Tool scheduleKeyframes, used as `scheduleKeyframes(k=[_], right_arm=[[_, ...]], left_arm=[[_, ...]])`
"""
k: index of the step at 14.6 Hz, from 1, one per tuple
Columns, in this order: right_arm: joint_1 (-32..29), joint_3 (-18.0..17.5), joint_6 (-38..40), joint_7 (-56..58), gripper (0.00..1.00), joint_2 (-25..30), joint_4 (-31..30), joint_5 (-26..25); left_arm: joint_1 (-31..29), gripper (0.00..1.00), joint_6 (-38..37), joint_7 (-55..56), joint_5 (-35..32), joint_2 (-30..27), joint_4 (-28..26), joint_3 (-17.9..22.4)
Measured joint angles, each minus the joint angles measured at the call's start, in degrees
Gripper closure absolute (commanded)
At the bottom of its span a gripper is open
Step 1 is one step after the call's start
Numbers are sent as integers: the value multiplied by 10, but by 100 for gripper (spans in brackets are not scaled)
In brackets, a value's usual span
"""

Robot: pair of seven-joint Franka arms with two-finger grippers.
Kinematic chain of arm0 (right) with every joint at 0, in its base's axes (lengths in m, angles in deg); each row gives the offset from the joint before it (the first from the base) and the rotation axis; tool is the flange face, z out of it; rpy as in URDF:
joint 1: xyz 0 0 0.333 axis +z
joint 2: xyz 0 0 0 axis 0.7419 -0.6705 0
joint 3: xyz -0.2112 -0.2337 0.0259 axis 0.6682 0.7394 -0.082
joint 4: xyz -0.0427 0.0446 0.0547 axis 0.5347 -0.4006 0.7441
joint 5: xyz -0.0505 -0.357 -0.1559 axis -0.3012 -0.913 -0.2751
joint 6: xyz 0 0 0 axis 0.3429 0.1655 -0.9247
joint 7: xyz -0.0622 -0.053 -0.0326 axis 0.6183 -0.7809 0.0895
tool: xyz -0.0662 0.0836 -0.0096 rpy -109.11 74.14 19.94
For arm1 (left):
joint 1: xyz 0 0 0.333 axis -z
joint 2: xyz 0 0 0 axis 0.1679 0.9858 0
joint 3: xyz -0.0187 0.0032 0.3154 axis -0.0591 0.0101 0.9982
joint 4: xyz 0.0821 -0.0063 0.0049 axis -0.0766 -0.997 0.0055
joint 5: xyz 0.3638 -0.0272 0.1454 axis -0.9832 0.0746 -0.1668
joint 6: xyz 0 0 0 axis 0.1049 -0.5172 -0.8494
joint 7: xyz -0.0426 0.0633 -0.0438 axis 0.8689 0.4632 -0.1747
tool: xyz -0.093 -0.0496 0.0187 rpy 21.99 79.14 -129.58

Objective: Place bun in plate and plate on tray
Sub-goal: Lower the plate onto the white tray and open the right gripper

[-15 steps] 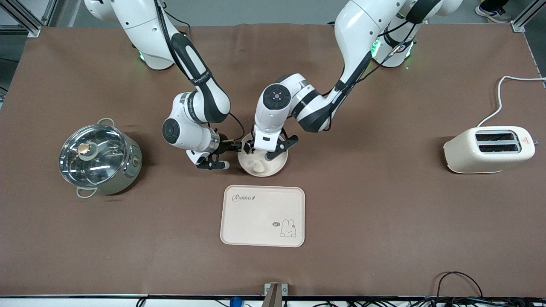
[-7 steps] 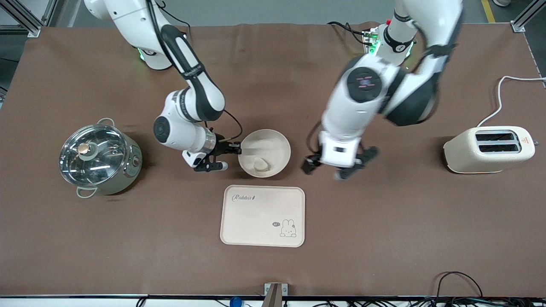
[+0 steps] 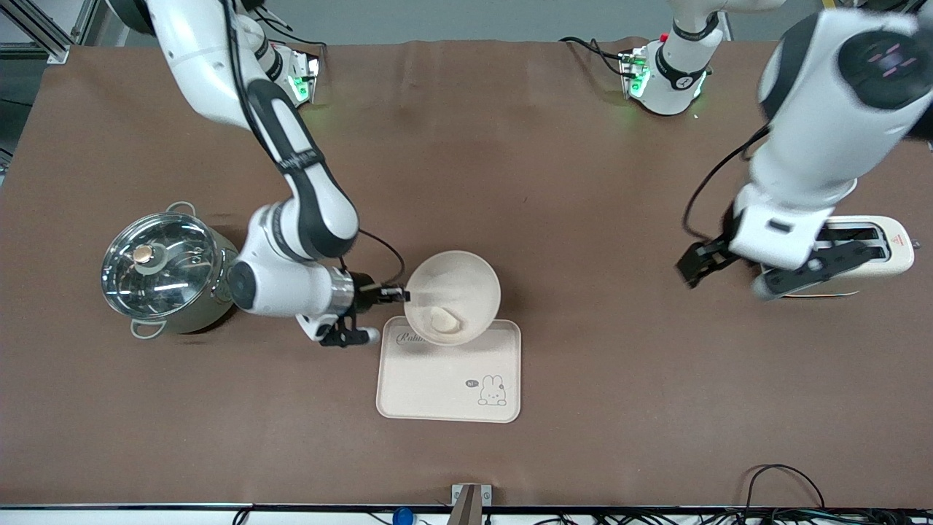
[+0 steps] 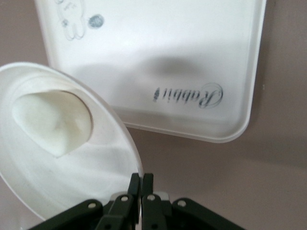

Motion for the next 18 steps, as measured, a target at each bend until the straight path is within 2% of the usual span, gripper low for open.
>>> scheduleKeyframes(k=[2,4,5,7,12,13,14,16,17,18], right_arm=[[1,0,15,-49,100,-87,106,-25],[-3,4,16,-66,100,-153,172,-27],[-11,4,17,-72,100,-168,196,-25],[-30,5,27,-77,100,-178,217,-27],[-46,5,32,-105,99,-183,229,-27],[-46,5,32,-111,90,-183,230,-27],[-45,5,31,-120,66,-184,230,-27],[-42,4,25,-142,38,-185,233,-27],[-40,3,22,-148,16,-185,235,-27],[-39,2,19,-155,0,-185,237,-27]], left_arm=[[-24,0,-50,-61,7,-33,0,0],[-52,0,-71,-126,39,-59,-7,3],[-57,0,-74,-154,50,-73,-17,14],[-56,0,-77,-185,75,-105,-52,38],[-41,0,-78,-196,101,-190,-158,41],[-39,0,-78,-202,102,-197,-166,41],[-38,0,-78,-209,102,-199,-169,41],[-40,0,-77,-217,102,-199,-171,41],[-41,0,-77,-218,102,-199,-171,41],[-41,0,-77,-218,102,-199,-171,42]])
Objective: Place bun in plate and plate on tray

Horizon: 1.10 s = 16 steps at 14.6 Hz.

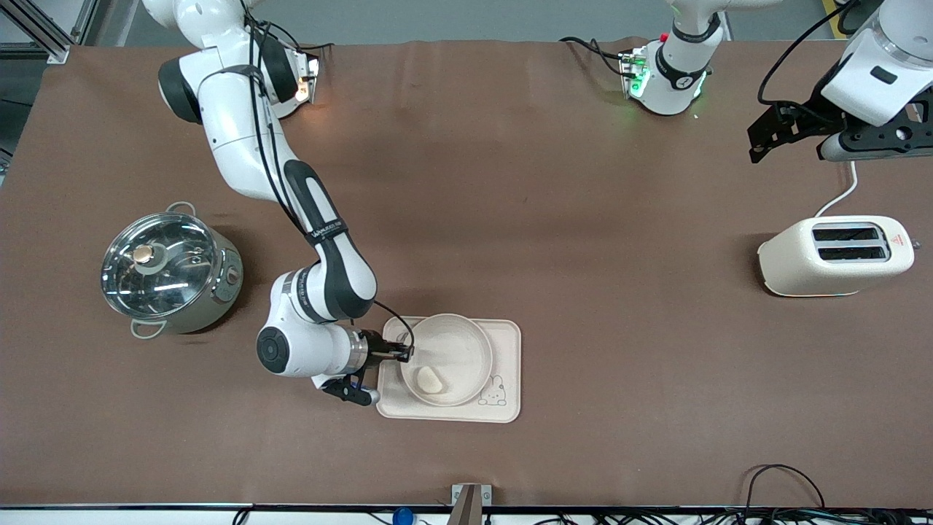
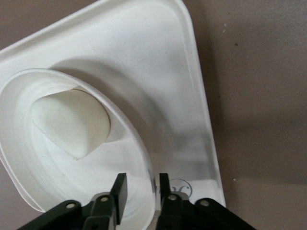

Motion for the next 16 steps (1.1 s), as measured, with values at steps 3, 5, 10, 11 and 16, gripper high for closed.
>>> scheduleKeyframes(k=[3,5,10,11,16], right_arm=[[-2,-1,-2,-10,0,3,12,0],[-3,-1,7,-13,0,18,15,0],[14,-2,23,-21,0,128,-108,-45],[24,-2,0,-21,0,161,-157,-72],[26,7,-75,-19,0,389,-419,-202]], left_arm=[[0,0,0,0,0,0,0,0],[0,0,0,0,0,0,0,0],[1,0,0,0,0,0,0,0],[1,0,0,0,0,0,0,0],[1,0,0,0,1,-1,0,0]])
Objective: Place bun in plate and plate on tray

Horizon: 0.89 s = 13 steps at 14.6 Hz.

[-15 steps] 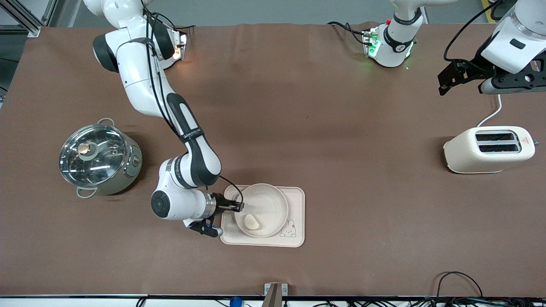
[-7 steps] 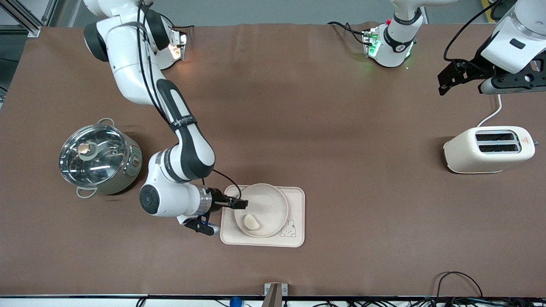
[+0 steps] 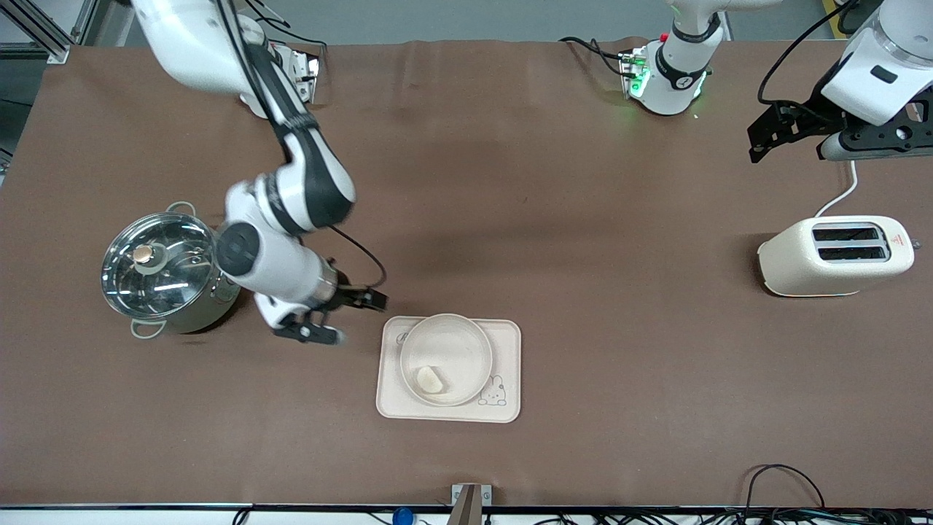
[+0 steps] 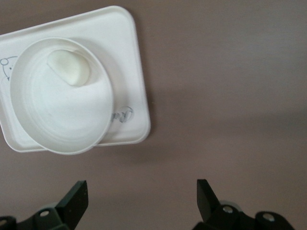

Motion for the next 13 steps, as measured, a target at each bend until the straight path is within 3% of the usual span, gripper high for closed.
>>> scheduleKeyframes(k=[4,6,9,13], right_arm=[[-69,6,58,22,0,209,-161,-88],[-104,6,112,24,0,278,-196,-143],[-152,6,170,44,0,340,-207,-216],[-224,6,189,123,0,363,-198,-232]], left_arm=[[1,0,0,0,0,0,0,-1],[2,0,0,0,0,0,0,-1],[3,0,0,0,0,0,0,-3],[4,0,0,0,0,0,0,-8]])
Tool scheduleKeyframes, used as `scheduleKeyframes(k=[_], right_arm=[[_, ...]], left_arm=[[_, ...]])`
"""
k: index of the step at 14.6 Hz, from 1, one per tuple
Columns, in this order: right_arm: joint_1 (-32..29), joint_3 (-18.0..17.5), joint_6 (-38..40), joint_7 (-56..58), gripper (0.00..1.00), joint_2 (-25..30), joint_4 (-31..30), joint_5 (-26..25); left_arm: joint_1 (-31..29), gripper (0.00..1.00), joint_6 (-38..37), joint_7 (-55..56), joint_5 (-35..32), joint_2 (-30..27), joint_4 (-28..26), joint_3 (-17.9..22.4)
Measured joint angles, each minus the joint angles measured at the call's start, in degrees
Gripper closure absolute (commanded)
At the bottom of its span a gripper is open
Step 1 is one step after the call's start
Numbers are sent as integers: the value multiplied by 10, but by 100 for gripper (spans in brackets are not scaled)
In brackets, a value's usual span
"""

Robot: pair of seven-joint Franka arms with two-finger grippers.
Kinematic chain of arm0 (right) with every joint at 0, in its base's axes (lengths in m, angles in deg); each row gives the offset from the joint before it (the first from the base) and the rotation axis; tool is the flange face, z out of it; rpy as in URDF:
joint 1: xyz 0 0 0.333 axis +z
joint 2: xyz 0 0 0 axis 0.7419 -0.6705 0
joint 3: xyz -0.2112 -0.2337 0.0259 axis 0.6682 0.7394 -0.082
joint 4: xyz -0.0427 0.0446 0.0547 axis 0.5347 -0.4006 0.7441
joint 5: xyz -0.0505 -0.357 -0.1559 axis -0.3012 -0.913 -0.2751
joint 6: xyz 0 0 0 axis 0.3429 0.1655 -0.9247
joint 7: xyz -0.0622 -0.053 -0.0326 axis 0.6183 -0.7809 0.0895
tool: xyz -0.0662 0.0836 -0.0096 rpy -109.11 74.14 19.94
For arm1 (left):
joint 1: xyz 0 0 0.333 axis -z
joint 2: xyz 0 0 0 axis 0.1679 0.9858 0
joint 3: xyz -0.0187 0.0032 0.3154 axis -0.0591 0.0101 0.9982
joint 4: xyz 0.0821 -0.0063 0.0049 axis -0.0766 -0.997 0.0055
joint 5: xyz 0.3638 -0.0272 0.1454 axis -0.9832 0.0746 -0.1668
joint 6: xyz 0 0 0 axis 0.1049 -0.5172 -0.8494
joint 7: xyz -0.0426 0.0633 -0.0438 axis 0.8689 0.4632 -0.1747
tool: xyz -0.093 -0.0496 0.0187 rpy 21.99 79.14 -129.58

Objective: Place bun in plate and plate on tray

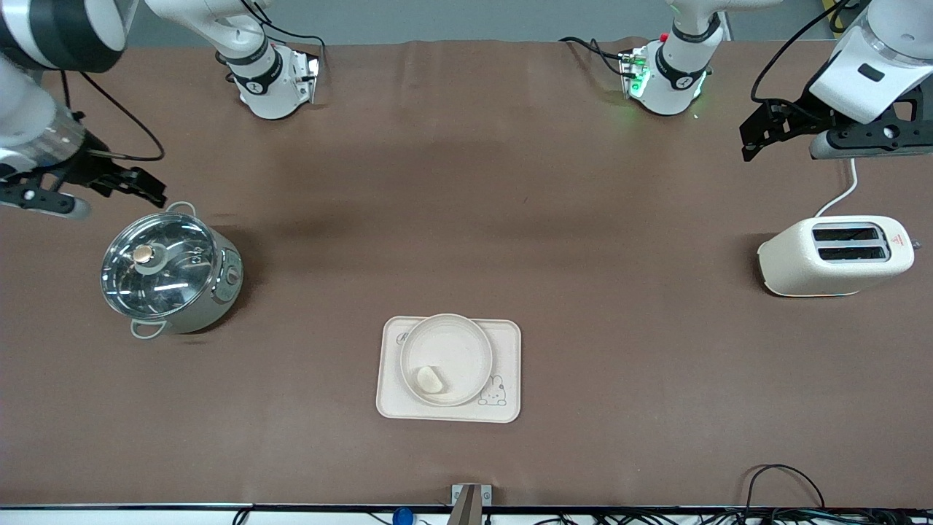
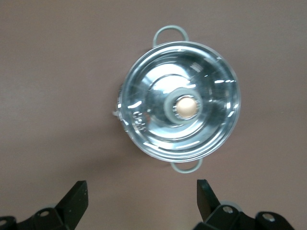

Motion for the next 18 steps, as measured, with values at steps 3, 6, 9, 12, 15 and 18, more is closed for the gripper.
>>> scheduleKeyframes(k=[3,6,9,12,15,18], right_arm=[[-42,0,35,46,0,0,45,0],[-50,-1,44,55,0,-7,70,29],[-51,-3,62,63,0,-39,129,35],[-62,-2,92,102,0,-84,197,35],[-69,-2,93,112,0,-100,213,41],[-69,-4,93,113,0,-101,216,47]], left_arm=[[0,0,0,-4,0,0,2,0],[0,0,0,-11,0,1,10,0],[-1,0,0,-12,0,5,20,0],[-3,0,-1,-12,0,14,30,0],[-4,0,-9,-12,0,26,45,0],[-4,0,-12,-13,0,34,52,0]])
